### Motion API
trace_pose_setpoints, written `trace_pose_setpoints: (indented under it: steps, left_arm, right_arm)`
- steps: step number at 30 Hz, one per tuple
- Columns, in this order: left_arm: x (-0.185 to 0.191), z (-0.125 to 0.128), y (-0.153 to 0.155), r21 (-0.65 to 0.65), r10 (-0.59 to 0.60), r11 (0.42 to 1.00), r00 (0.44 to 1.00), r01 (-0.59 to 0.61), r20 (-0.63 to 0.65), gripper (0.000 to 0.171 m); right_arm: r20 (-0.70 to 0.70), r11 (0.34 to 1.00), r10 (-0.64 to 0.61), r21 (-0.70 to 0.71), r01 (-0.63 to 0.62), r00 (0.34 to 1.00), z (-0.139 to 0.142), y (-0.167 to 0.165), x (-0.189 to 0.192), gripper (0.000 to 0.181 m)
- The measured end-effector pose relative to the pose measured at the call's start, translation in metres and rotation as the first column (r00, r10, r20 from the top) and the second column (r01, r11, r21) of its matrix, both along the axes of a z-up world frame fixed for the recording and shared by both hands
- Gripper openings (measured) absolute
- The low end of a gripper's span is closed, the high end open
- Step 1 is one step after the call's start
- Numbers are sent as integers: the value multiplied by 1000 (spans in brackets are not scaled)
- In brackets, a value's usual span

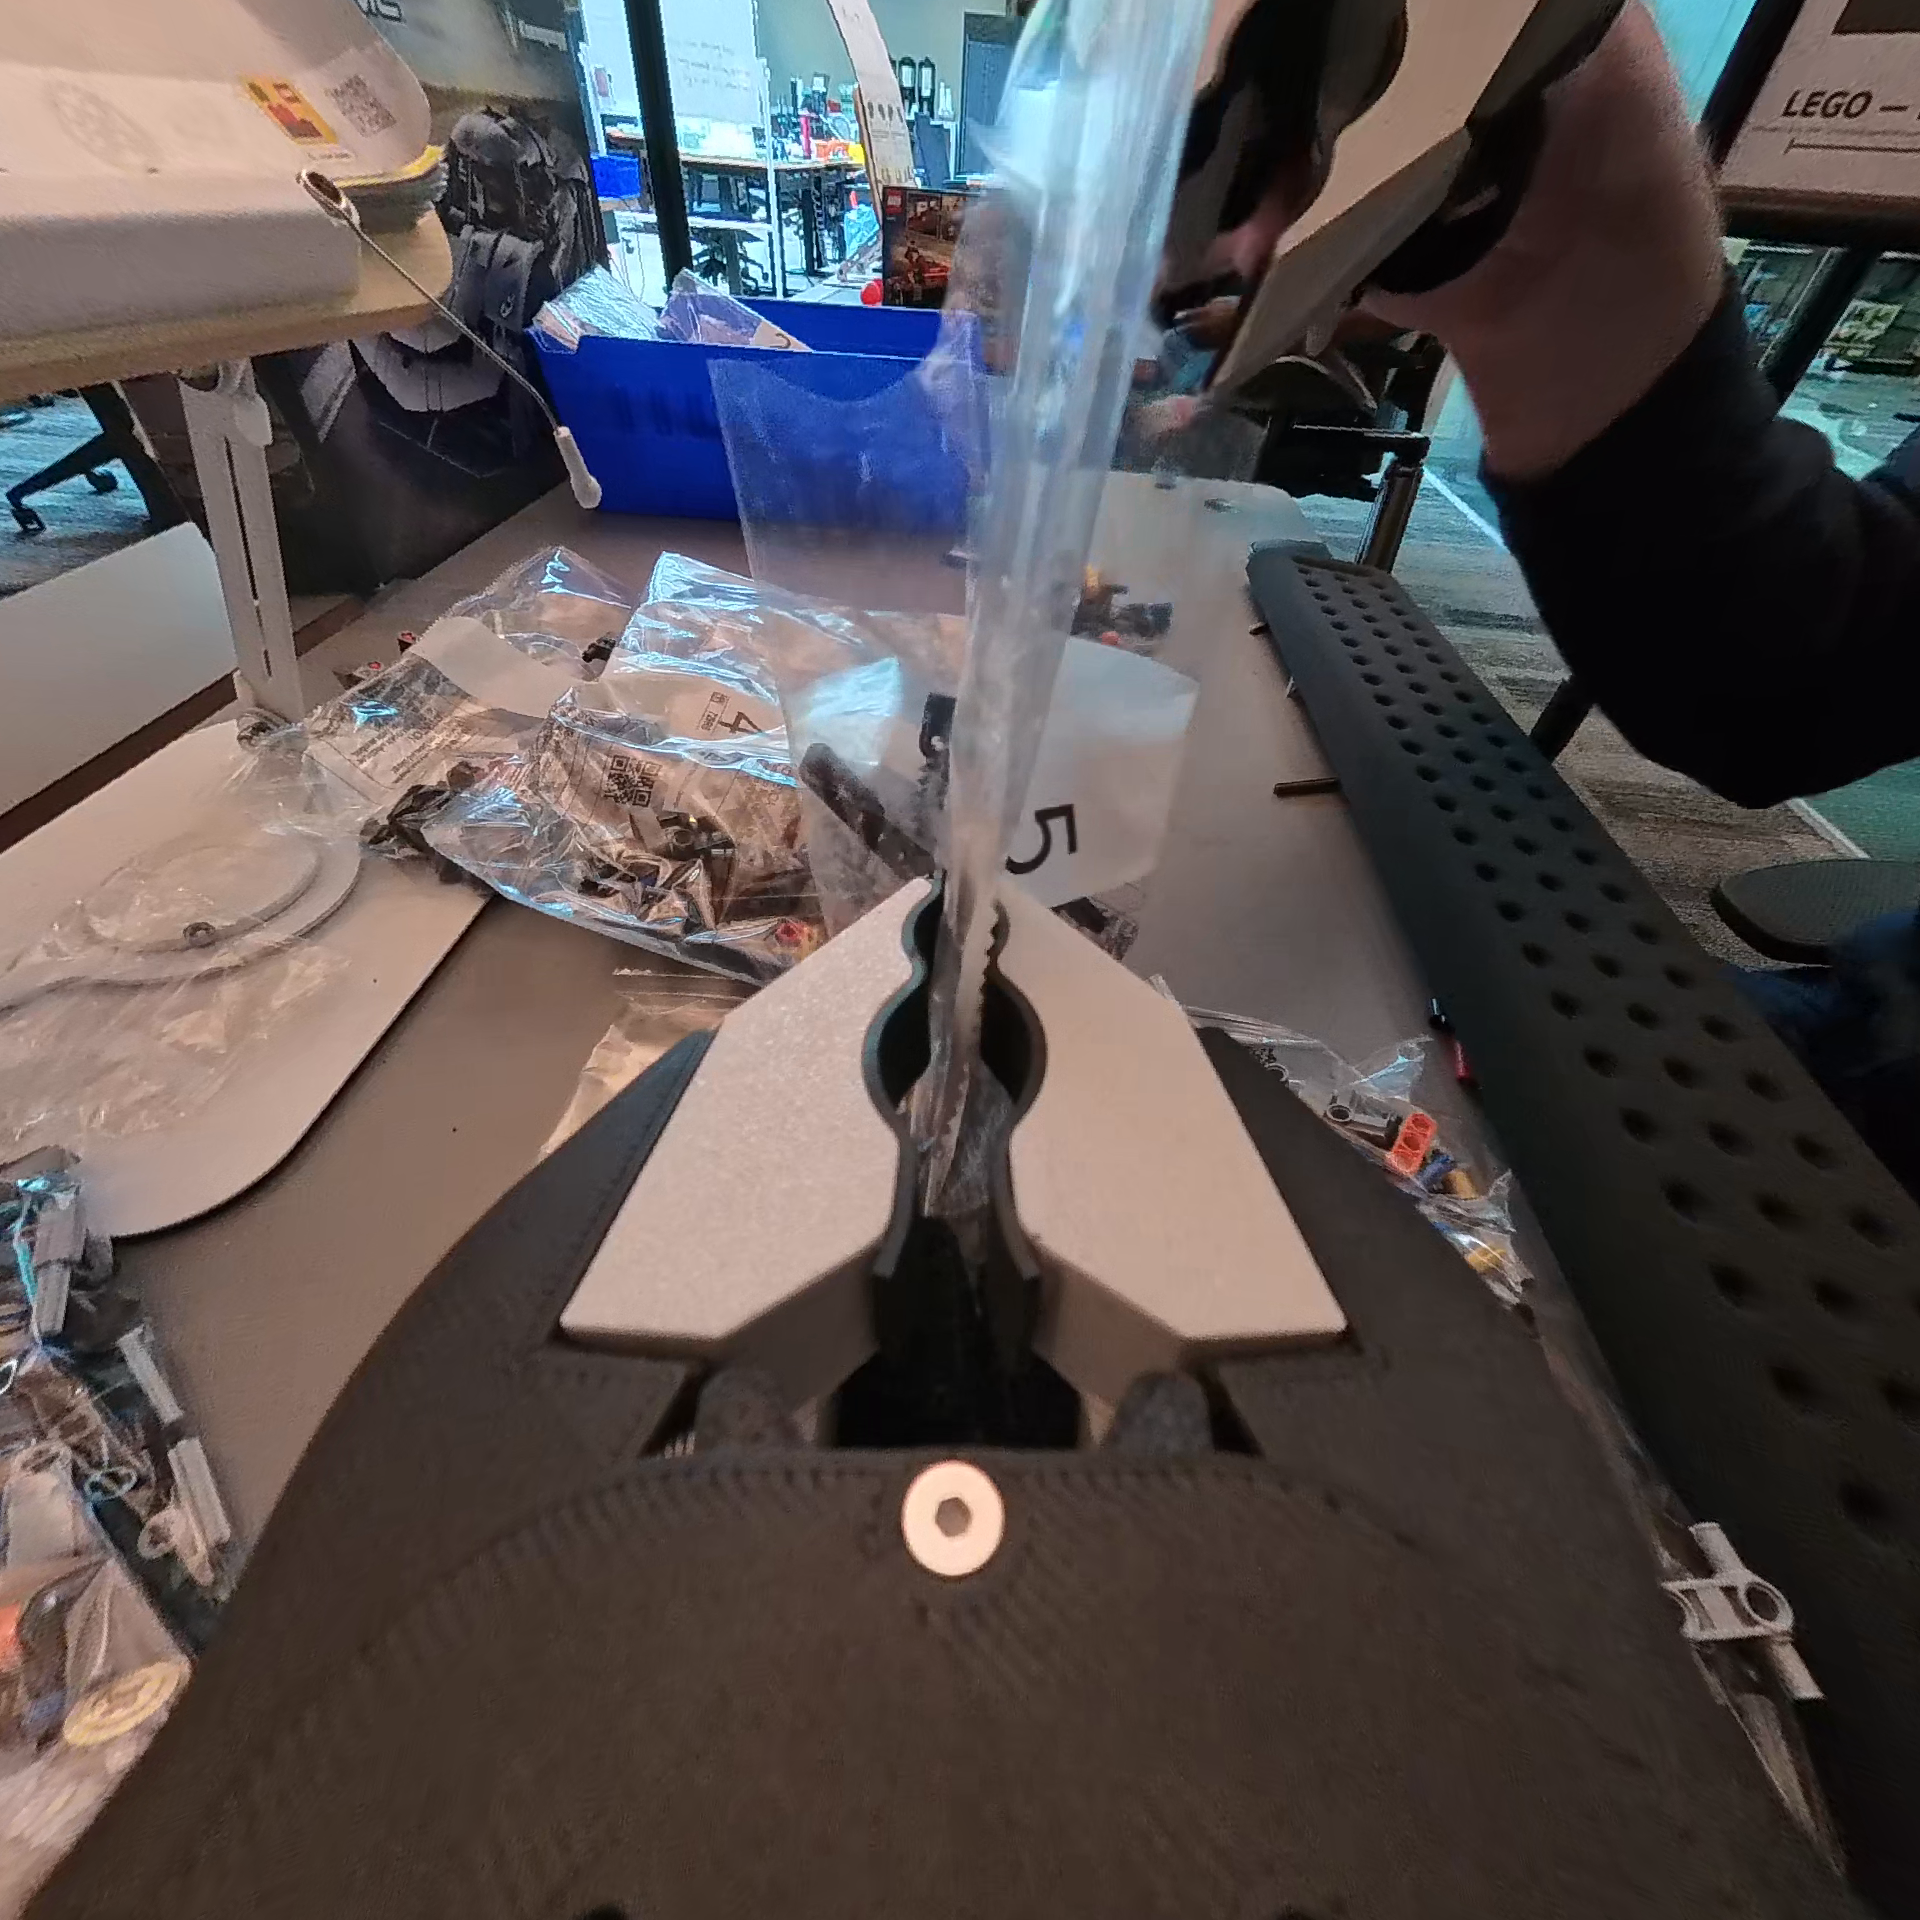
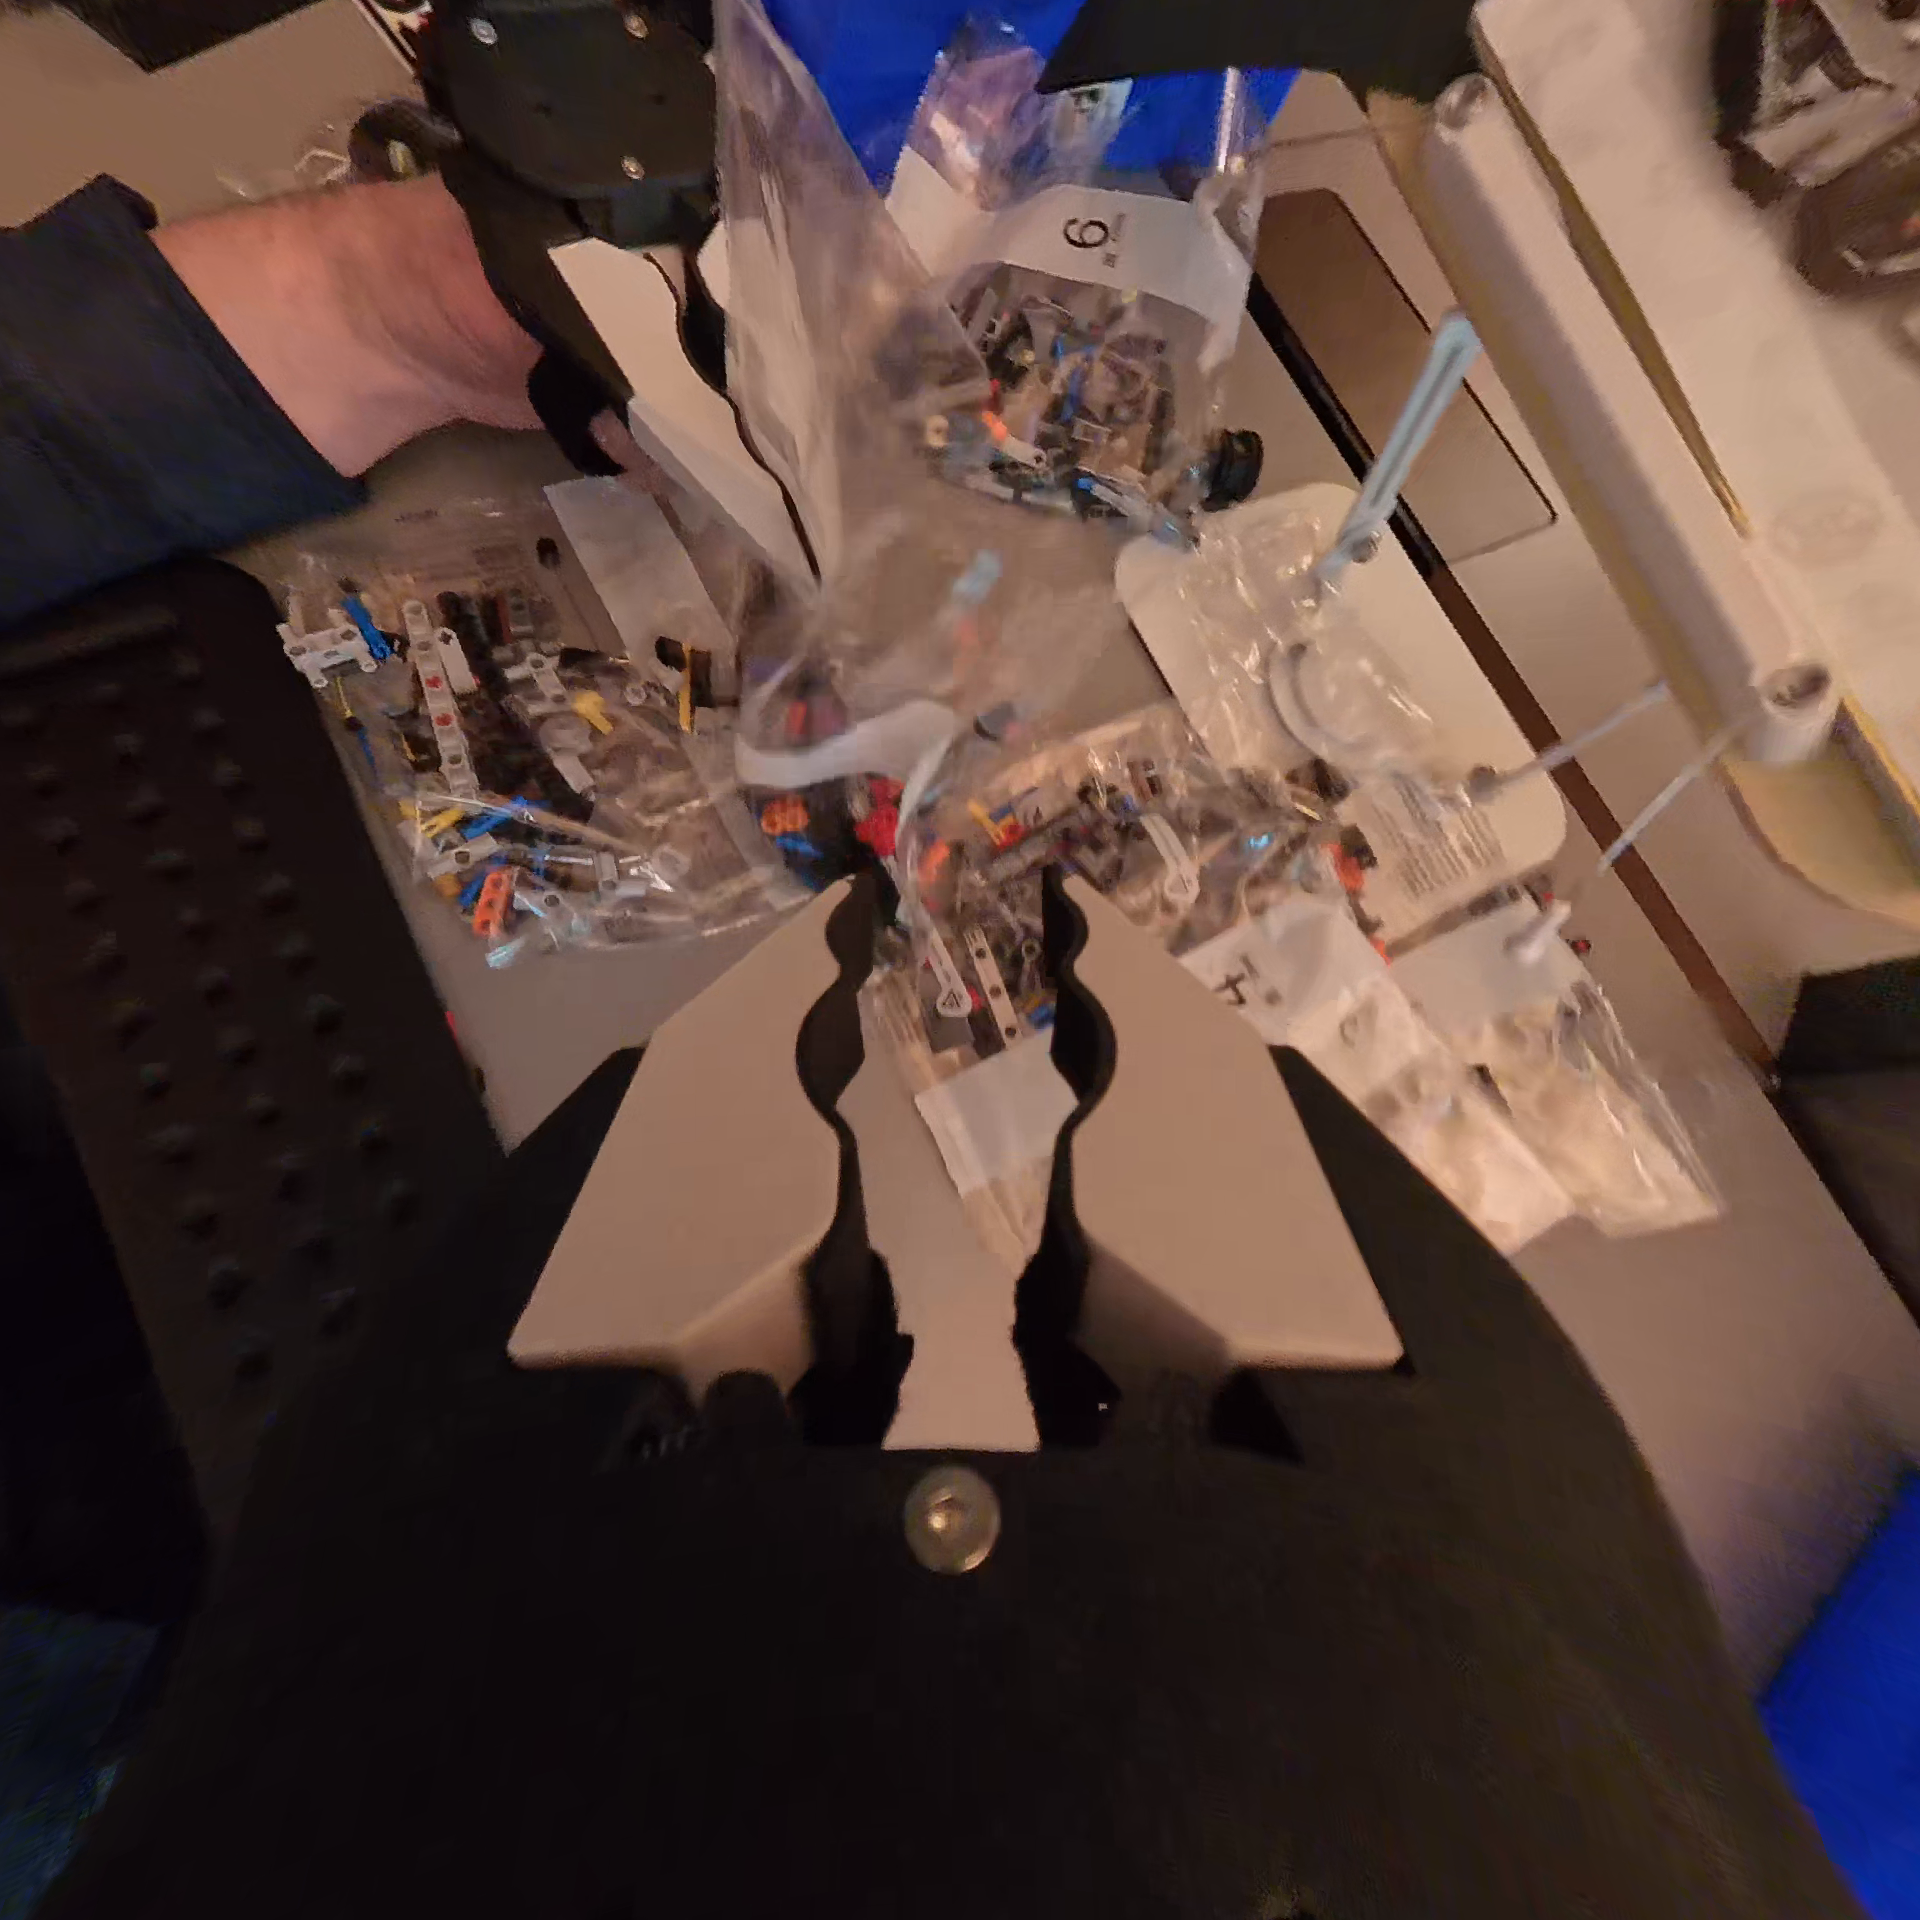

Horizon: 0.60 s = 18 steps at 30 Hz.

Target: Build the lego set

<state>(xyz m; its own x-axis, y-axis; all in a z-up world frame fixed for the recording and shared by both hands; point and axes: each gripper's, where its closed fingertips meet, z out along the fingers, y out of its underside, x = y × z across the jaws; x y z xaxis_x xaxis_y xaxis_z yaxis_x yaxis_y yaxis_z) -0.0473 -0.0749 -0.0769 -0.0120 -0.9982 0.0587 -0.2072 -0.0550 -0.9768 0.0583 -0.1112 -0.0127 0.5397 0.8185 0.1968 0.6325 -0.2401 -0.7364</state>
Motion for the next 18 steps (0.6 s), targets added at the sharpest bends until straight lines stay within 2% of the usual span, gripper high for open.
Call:
trace_pose_setpoints:
  steps: [3,5,10,12,18]
  left_arm:
    - [0,0,0,-1,1,1000,1000,-1,0,2]
    - [-1,1,0,-2,2,1000,1000,-2,4,3]
    - [-1,4,0,-4,4,1000,1000,-4,16,5]
    - [-2,7,-1,-3,2,1000,1000,-2,30,5]
    - [-5,13,1,-1,11,1000,998,-11,58,5]
  right_arm:
    - [-49,999,-35,-22,34,998,-2,-16,22,33]
    - [-32,996,-58,-72,56,998,-16,-28,38,33]
    - [182,963,-72,-244,116,981,-84,-61,75,36]
    - [184,953,-64,-279,115,981,-99,-70,77,36]
    - [151,930,-78,-346,126,985,-118,-85,86,37]
